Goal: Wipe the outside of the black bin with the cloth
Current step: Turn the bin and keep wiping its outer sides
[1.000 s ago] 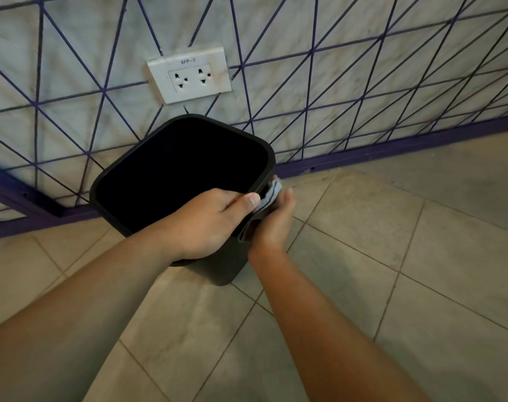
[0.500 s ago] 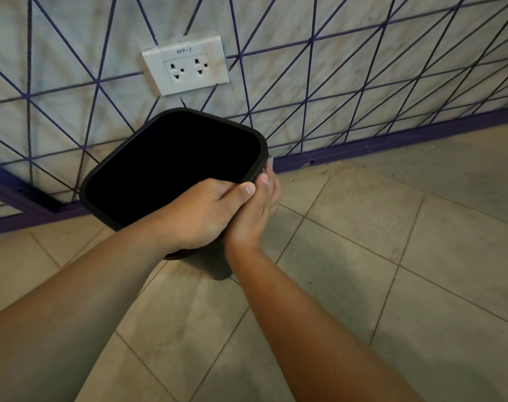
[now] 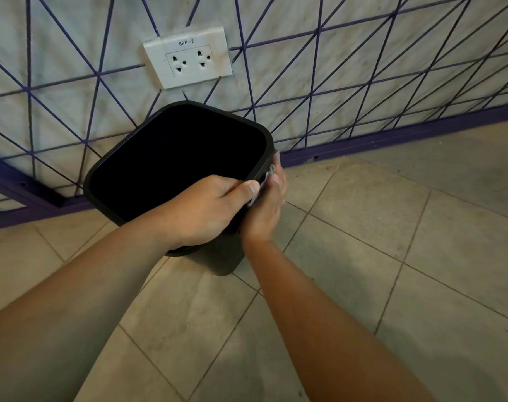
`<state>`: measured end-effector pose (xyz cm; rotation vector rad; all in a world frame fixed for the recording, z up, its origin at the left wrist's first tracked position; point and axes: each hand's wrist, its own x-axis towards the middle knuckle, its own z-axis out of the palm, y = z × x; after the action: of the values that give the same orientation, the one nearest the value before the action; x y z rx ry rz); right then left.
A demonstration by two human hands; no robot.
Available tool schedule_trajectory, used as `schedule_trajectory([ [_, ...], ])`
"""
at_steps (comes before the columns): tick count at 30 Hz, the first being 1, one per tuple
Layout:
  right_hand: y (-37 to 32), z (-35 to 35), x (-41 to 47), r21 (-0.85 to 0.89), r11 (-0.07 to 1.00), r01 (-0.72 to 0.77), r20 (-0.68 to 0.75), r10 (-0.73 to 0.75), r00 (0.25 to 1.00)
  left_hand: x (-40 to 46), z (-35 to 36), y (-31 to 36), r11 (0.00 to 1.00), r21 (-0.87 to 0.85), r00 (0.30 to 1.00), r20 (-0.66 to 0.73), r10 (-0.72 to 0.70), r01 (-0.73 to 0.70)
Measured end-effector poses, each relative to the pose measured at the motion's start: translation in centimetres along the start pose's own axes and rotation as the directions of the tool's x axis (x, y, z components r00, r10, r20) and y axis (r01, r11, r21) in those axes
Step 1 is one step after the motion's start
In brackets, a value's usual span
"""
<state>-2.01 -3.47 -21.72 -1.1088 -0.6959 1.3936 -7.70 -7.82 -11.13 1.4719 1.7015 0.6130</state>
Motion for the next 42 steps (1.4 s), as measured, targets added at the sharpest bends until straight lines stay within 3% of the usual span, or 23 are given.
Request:
schedule_trajectory([
  [5,6.0,-2.2,1.3,-0.071,0.983,-0.171,0.005,0.172,0.985,0.0,-0.1,-0.3,0.987,0.162,0.999,-0.048,-0.009,0.017],
  [12,7.0,-2.5,-5.5,-0.205,0.932,-0.3,-0.079,0.289,0.954,0.0,-0.3,-0.2,0.987,0.157,0.999,-0.045,-0.027,0.034],
  [18,4.1,-4.6,-10.3,-0.302,0.808,-0.506,0.088,0.552,0.829,-0.2,-0.4,0.4,0.977,0.199,0.995,-0.069,-0.068,0.081],
  [21,2.8,-6.6,-10.6,-0.351,0.759,-0.548,0.097,0.611,0.785,-0.6,-0.5,0.8,0.969,0.233,0.996,-0.048,-0.073,0.082],
  [28,-3.0,-9.3,-6.7,-0.286,0.794,-0.536,-0.087,0.536,0.84,-1.9,-1.0,2.1,0.946,0.323,1.0,-0.014,-0.021,0.024],
  [33,-5.5,-10.6,-4.5,-0.219,0.866,-0.45,-0.101,0.439,0.893,-4.6,-2.4,3.1,0.926,0.377,0.995,0.098,-0.026,-0.013],
  [42,-7.3,-12.9,-5.1,-0.195,0.888,-0.415,-0.175,0.385,0.906,-7.1,-3.4,2.3,0.891,0.449,0.966,0.256,-0.049,-0.074],
])
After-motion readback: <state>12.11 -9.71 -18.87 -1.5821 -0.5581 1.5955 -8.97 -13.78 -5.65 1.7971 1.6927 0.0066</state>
